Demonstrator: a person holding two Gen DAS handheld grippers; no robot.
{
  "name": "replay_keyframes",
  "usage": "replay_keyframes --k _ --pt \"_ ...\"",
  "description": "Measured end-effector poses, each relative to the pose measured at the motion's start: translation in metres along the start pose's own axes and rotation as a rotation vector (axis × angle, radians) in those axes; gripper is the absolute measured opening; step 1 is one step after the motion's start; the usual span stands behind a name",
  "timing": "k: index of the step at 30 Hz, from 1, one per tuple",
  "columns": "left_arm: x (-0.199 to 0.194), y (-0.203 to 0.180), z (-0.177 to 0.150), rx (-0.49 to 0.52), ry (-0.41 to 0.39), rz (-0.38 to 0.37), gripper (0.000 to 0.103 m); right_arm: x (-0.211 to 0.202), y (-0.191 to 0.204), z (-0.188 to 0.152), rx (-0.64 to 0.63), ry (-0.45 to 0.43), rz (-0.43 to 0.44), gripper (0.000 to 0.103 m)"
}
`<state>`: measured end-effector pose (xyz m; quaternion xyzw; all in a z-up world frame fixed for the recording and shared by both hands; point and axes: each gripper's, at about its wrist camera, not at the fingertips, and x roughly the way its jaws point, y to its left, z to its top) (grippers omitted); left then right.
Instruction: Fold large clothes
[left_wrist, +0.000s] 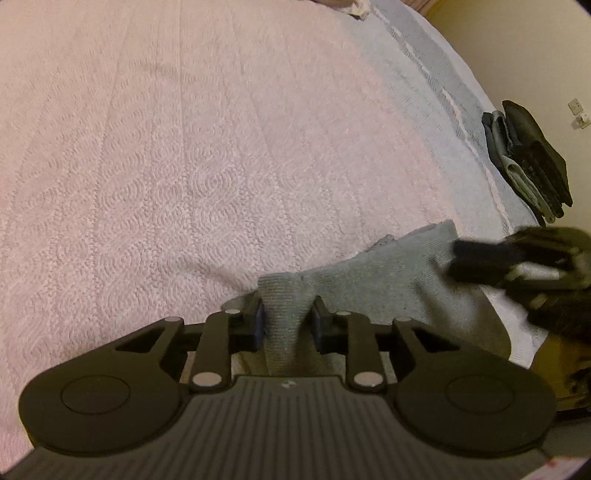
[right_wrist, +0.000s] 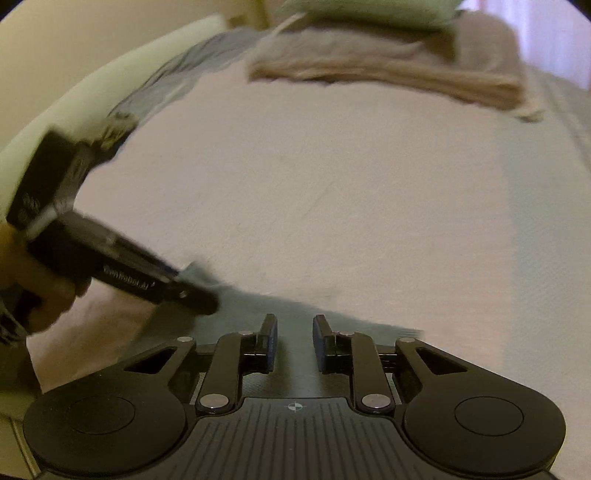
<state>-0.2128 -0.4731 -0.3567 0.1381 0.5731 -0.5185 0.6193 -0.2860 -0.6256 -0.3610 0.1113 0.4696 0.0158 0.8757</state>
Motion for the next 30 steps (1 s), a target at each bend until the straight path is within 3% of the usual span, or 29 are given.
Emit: replay_keyframes --k 2,6,15,30 --pt "0.000 0.003 0.002 -0.008 0.013 -0.004 0.024 0.033 -0.002 0.002 0.015 0.117 0.004 0.017" --pt "-0.003 0.001 0.006 -0.014 0.033 0.017 0.025 0.039 -0.009 0.010 0.035 0.144 0.021 0.017" --pt "-0.008 -0.011 0.012 0.019 0.067 0.062 0.025 0.042 -0.004 0.010 0.044 0.179 0.003 0.017" --pt "-0.016 -0.012 0.013 0.035 0.068 0.076 0.025 0.047 -0.004 0.013 0.056 0.205 -0.007 0.016"
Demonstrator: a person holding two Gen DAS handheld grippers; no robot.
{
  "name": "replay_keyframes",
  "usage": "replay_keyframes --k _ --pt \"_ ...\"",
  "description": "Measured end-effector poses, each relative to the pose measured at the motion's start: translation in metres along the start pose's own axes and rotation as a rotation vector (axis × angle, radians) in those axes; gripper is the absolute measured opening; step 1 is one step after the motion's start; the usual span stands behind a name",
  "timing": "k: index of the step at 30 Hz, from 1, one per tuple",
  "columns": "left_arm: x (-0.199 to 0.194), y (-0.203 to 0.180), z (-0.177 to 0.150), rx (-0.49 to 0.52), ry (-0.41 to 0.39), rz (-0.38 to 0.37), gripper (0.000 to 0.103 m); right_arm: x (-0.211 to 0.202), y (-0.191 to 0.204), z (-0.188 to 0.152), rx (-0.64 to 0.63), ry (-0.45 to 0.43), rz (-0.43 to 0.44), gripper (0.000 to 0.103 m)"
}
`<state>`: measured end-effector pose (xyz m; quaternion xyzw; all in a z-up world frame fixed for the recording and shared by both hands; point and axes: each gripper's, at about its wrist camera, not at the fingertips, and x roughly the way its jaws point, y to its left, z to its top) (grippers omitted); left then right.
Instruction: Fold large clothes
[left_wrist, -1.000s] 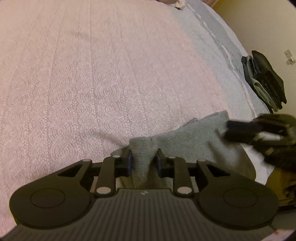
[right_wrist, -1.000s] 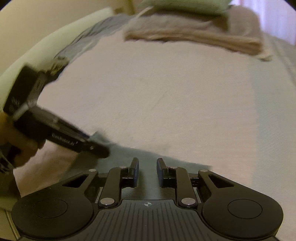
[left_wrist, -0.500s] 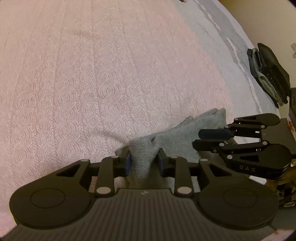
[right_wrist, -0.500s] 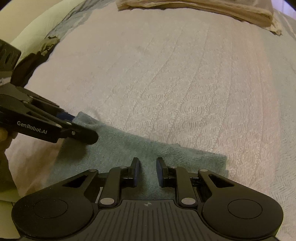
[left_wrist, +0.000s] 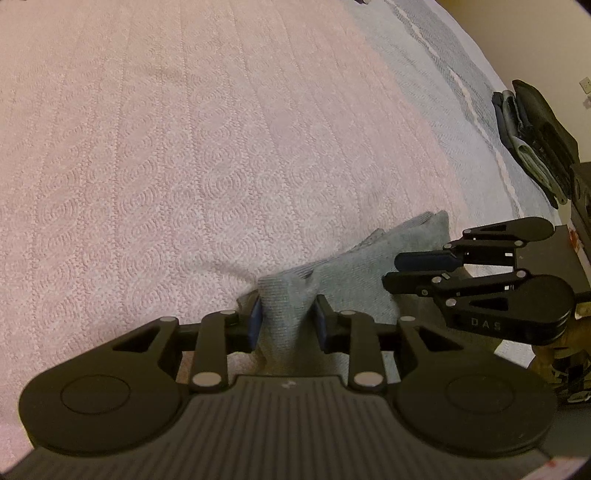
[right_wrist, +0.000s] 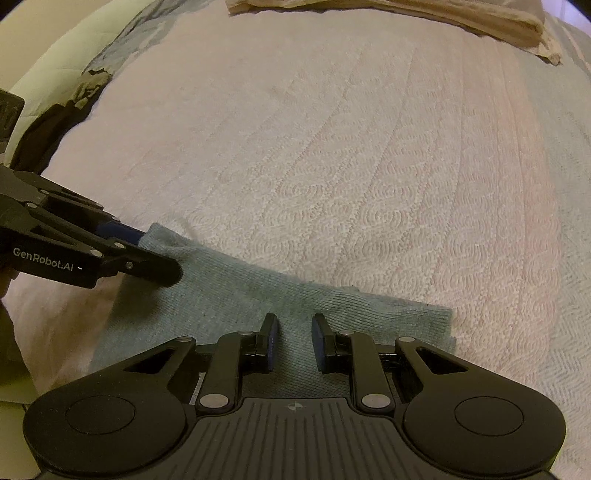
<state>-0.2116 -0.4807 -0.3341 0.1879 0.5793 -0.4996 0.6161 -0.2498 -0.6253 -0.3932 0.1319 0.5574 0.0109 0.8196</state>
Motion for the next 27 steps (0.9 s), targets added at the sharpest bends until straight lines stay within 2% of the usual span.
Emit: replay_keyframes --k 6,9,10,14,18,20,21,24,27 --pt "-0.006 0.001 -0.002 0.015 -0.012 0.013 0.026 0.004 -0.005 0.004 0.027 0.016 0.014 0.016" --pt "-0.027 -0.004 -0.009 0.076 -0.063 0.045 0.022 0.005 -0.007 0.007 0.024 0.032 0.022 0.016" --pt "-0.034 -0.007 -0.012 0.102 -0.089 0.041 0.022 0.005 -0.008 0.008 0.026 0.036 0.025 0.016" --pt "-0.042 -0.020 -0.020 0.182 -0.147 -0.055 0.022 0.006 -0.011 0.009 0.032 0.041 0.040 0.016" --pt "-0.012 -0.029 -0.016 0.202 -0.118 -0.072 0.023 0.004 -0.012 0.005 0.031 0.029 0.053 0.016" --pt "0.005 -0.022 -0.014 0.188 -0.091 -0.035 0.006 0.002 -0.015 0.003 0.028 0.021 0.068 0.015" --pt "0.011 -0.016 -0.014 0.174 -0.093 -0.022 0.004 0.001 -0.017 0.002 0.032 0.018 0.078 0.014" --pt "0.015 0.002 -0.007 0.092 -0.069 -0.070 0.003 -0.009 -0.024 0.002 0.074 0.023 0.109 0.013" --pt "0.016 -0.003 -0.005 0.134 -0.053 -0.049 0.003 -0.031 -0.028 0.005 0.082 -0.014 0.054 0.014"
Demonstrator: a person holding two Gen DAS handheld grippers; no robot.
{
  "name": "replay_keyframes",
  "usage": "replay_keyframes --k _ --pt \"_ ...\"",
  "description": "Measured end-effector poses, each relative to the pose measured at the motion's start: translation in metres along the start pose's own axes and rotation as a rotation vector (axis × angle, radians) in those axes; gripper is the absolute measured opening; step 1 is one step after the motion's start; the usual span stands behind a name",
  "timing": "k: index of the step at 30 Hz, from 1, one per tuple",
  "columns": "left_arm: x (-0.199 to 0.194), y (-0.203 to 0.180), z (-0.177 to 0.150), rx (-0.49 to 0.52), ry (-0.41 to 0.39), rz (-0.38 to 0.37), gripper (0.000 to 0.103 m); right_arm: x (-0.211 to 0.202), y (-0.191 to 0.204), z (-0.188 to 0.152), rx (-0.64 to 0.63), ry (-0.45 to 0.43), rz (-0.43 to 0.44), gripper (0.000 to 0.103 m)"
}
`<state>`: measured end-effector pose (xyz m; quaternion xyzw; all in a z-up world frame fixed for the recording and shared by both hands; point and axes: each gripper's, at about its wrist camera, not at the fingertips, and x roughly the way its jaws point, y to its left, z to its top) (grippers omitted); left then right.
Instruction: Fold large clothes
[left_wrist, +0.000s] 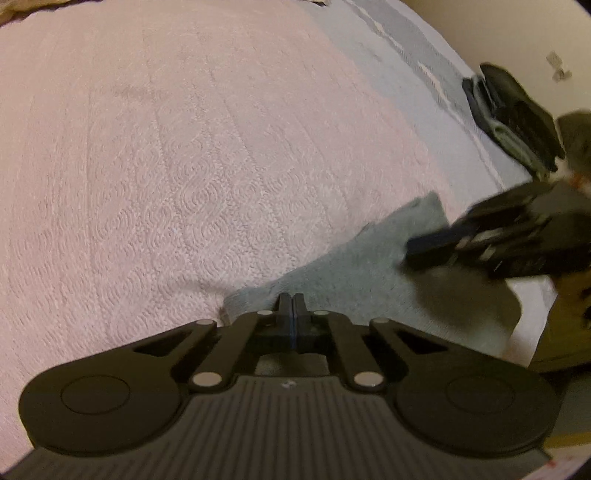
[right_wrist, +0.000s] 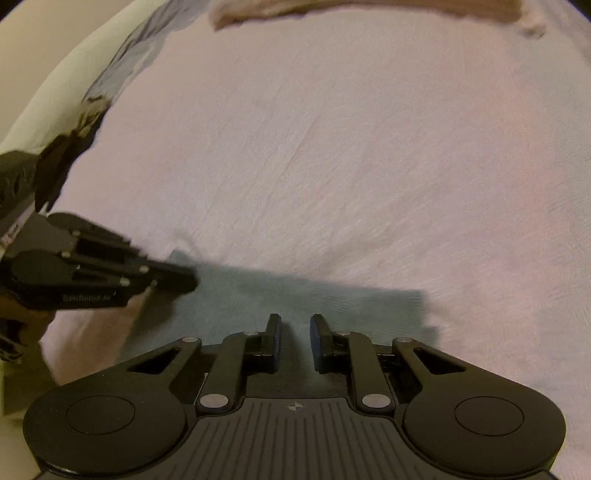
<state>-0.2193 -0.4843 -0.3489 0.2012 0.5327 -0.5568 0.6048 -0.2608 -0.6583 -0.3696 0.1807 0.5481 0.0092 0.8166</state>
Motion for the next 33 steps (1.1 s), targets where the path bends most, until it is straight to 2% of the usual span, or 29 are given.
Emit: replay_keyframes --k 3,6,12,18,22,25,30,33 --pt "0.002 0.003 -0.001 -0.015 -0.001 -0.007 0.003 0.008 -0.013 -0.002 0.012 0.017 -0.029 0.013" --pt "0.004 0.002 -0.001 -0.017 -0.006 -0.002 0.003 0.024 -0.024 -0.006 0.001 0.013 -0.013 0.013" --pt "-0.017 -0.003 0.004 -0.012 0.002 -0.002 0.003 0.019 -0.036 -0.005 0.024 0.032 0.038 0.013" --pt "-0.021 0.004 -0.002 -0.093 0.006 -0.010 0.003 0.017 -0.036 -0.007 0.034 0.023 0.038 0.013" --pt "-0.019 0.001 -0.008 -0.034 0.025 0.017 0.003 0.016 -0.036 -0.010 0.034 0.016 0.036 0.013" --pt "-0.005 0.005 -0.008 -0.021 0.029 0.037 0.003 0.017 -0.032 -0.009 0.027 0.011 0.018 0.014" --pt "0.000 0.012 -0.004 -0.019 0.049 0.019 0.003 -0.004 -0.009 -0.014 0.028 -0.004 -0.034 0.014" --pt "0.000 0.015 -0.006 -0.025 0.042 0.009 0.003 -0.023 0.031 -0.029 0.001 -0.027 0.029 0.014"
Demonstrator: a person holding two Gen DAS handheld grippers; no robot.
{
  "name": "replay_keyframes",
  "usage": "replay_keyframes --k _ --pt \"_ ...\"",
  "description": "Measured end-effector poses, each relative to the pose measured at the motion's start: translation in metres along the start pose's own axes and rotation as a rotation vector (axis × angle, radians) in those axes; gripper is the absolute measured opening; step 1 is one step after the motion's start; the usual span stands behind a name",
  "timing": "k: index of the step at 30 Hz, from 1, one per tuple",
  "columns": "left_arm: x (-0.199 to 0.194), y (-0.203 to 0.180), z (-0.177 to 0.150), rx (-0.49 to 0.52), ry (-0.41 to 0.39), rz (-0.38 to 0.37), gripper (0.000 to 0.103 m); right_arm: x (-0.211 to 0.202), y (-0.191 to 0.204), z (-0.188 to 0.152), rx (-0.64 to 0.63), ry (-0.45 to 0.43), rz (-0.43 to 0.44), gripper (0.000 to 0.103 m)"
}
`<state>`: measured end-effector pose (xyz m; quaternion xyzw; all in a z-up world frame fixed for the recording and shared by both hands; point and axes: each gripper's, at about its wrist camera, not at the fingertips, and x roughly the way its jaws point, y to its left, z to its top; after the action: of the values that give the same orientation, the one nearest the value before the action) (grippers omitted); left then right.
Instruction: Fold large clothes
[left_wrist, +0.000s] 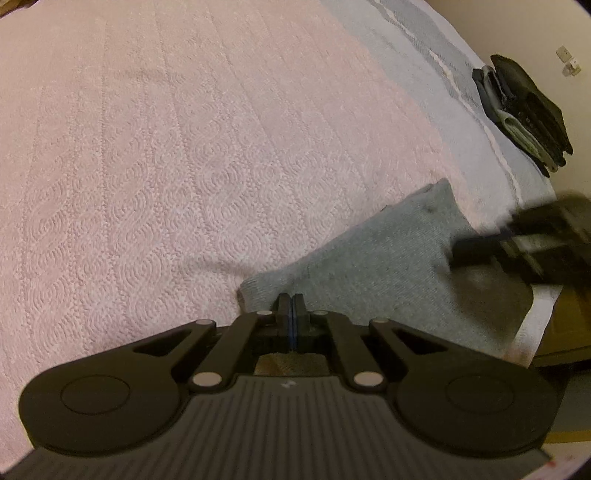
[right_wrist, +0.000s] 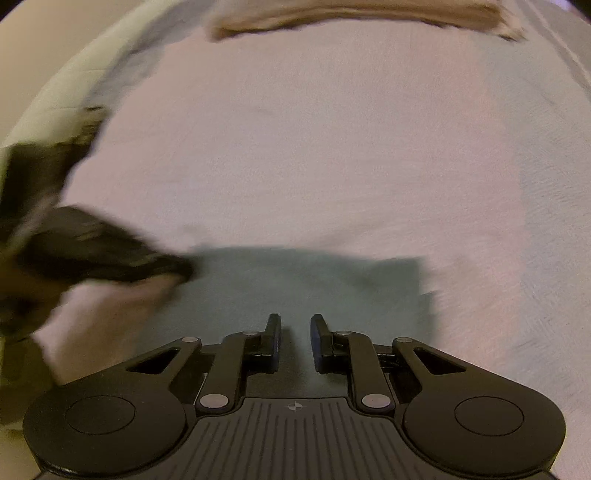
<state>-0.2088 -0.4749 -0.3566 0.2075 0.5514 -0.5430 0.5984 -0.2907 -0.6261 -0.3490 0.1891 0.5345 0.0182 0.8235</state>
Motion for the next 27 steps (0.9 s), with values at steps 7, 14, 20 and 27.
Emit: replay_keyframes --k 7,14,20,27 --pt "0.002 0.003 -0.007 0.012 -0.022 -0.026 0.003 0.055 0.077 -0.043 -0.193 0.109 -0.019 0.020" --pt "0.002 0.006 -0.006 0.024 -0.027 -0.036 0.003 0.000 0.054 -0.036 -0.114 0.027 -0.018 0.045" --pt "0.005 0.002 0.000 0.061 -0.007 -0.020 0.003 -0.040 0.063 -0.079 -0.549 0.025 -0.234 0.075" --pt "0.008 0.008 0.002 0.049 -0.014 -0.038 0.003 0.014 0.068 -0.143 -1.110 0.033 -0.391 0.070"
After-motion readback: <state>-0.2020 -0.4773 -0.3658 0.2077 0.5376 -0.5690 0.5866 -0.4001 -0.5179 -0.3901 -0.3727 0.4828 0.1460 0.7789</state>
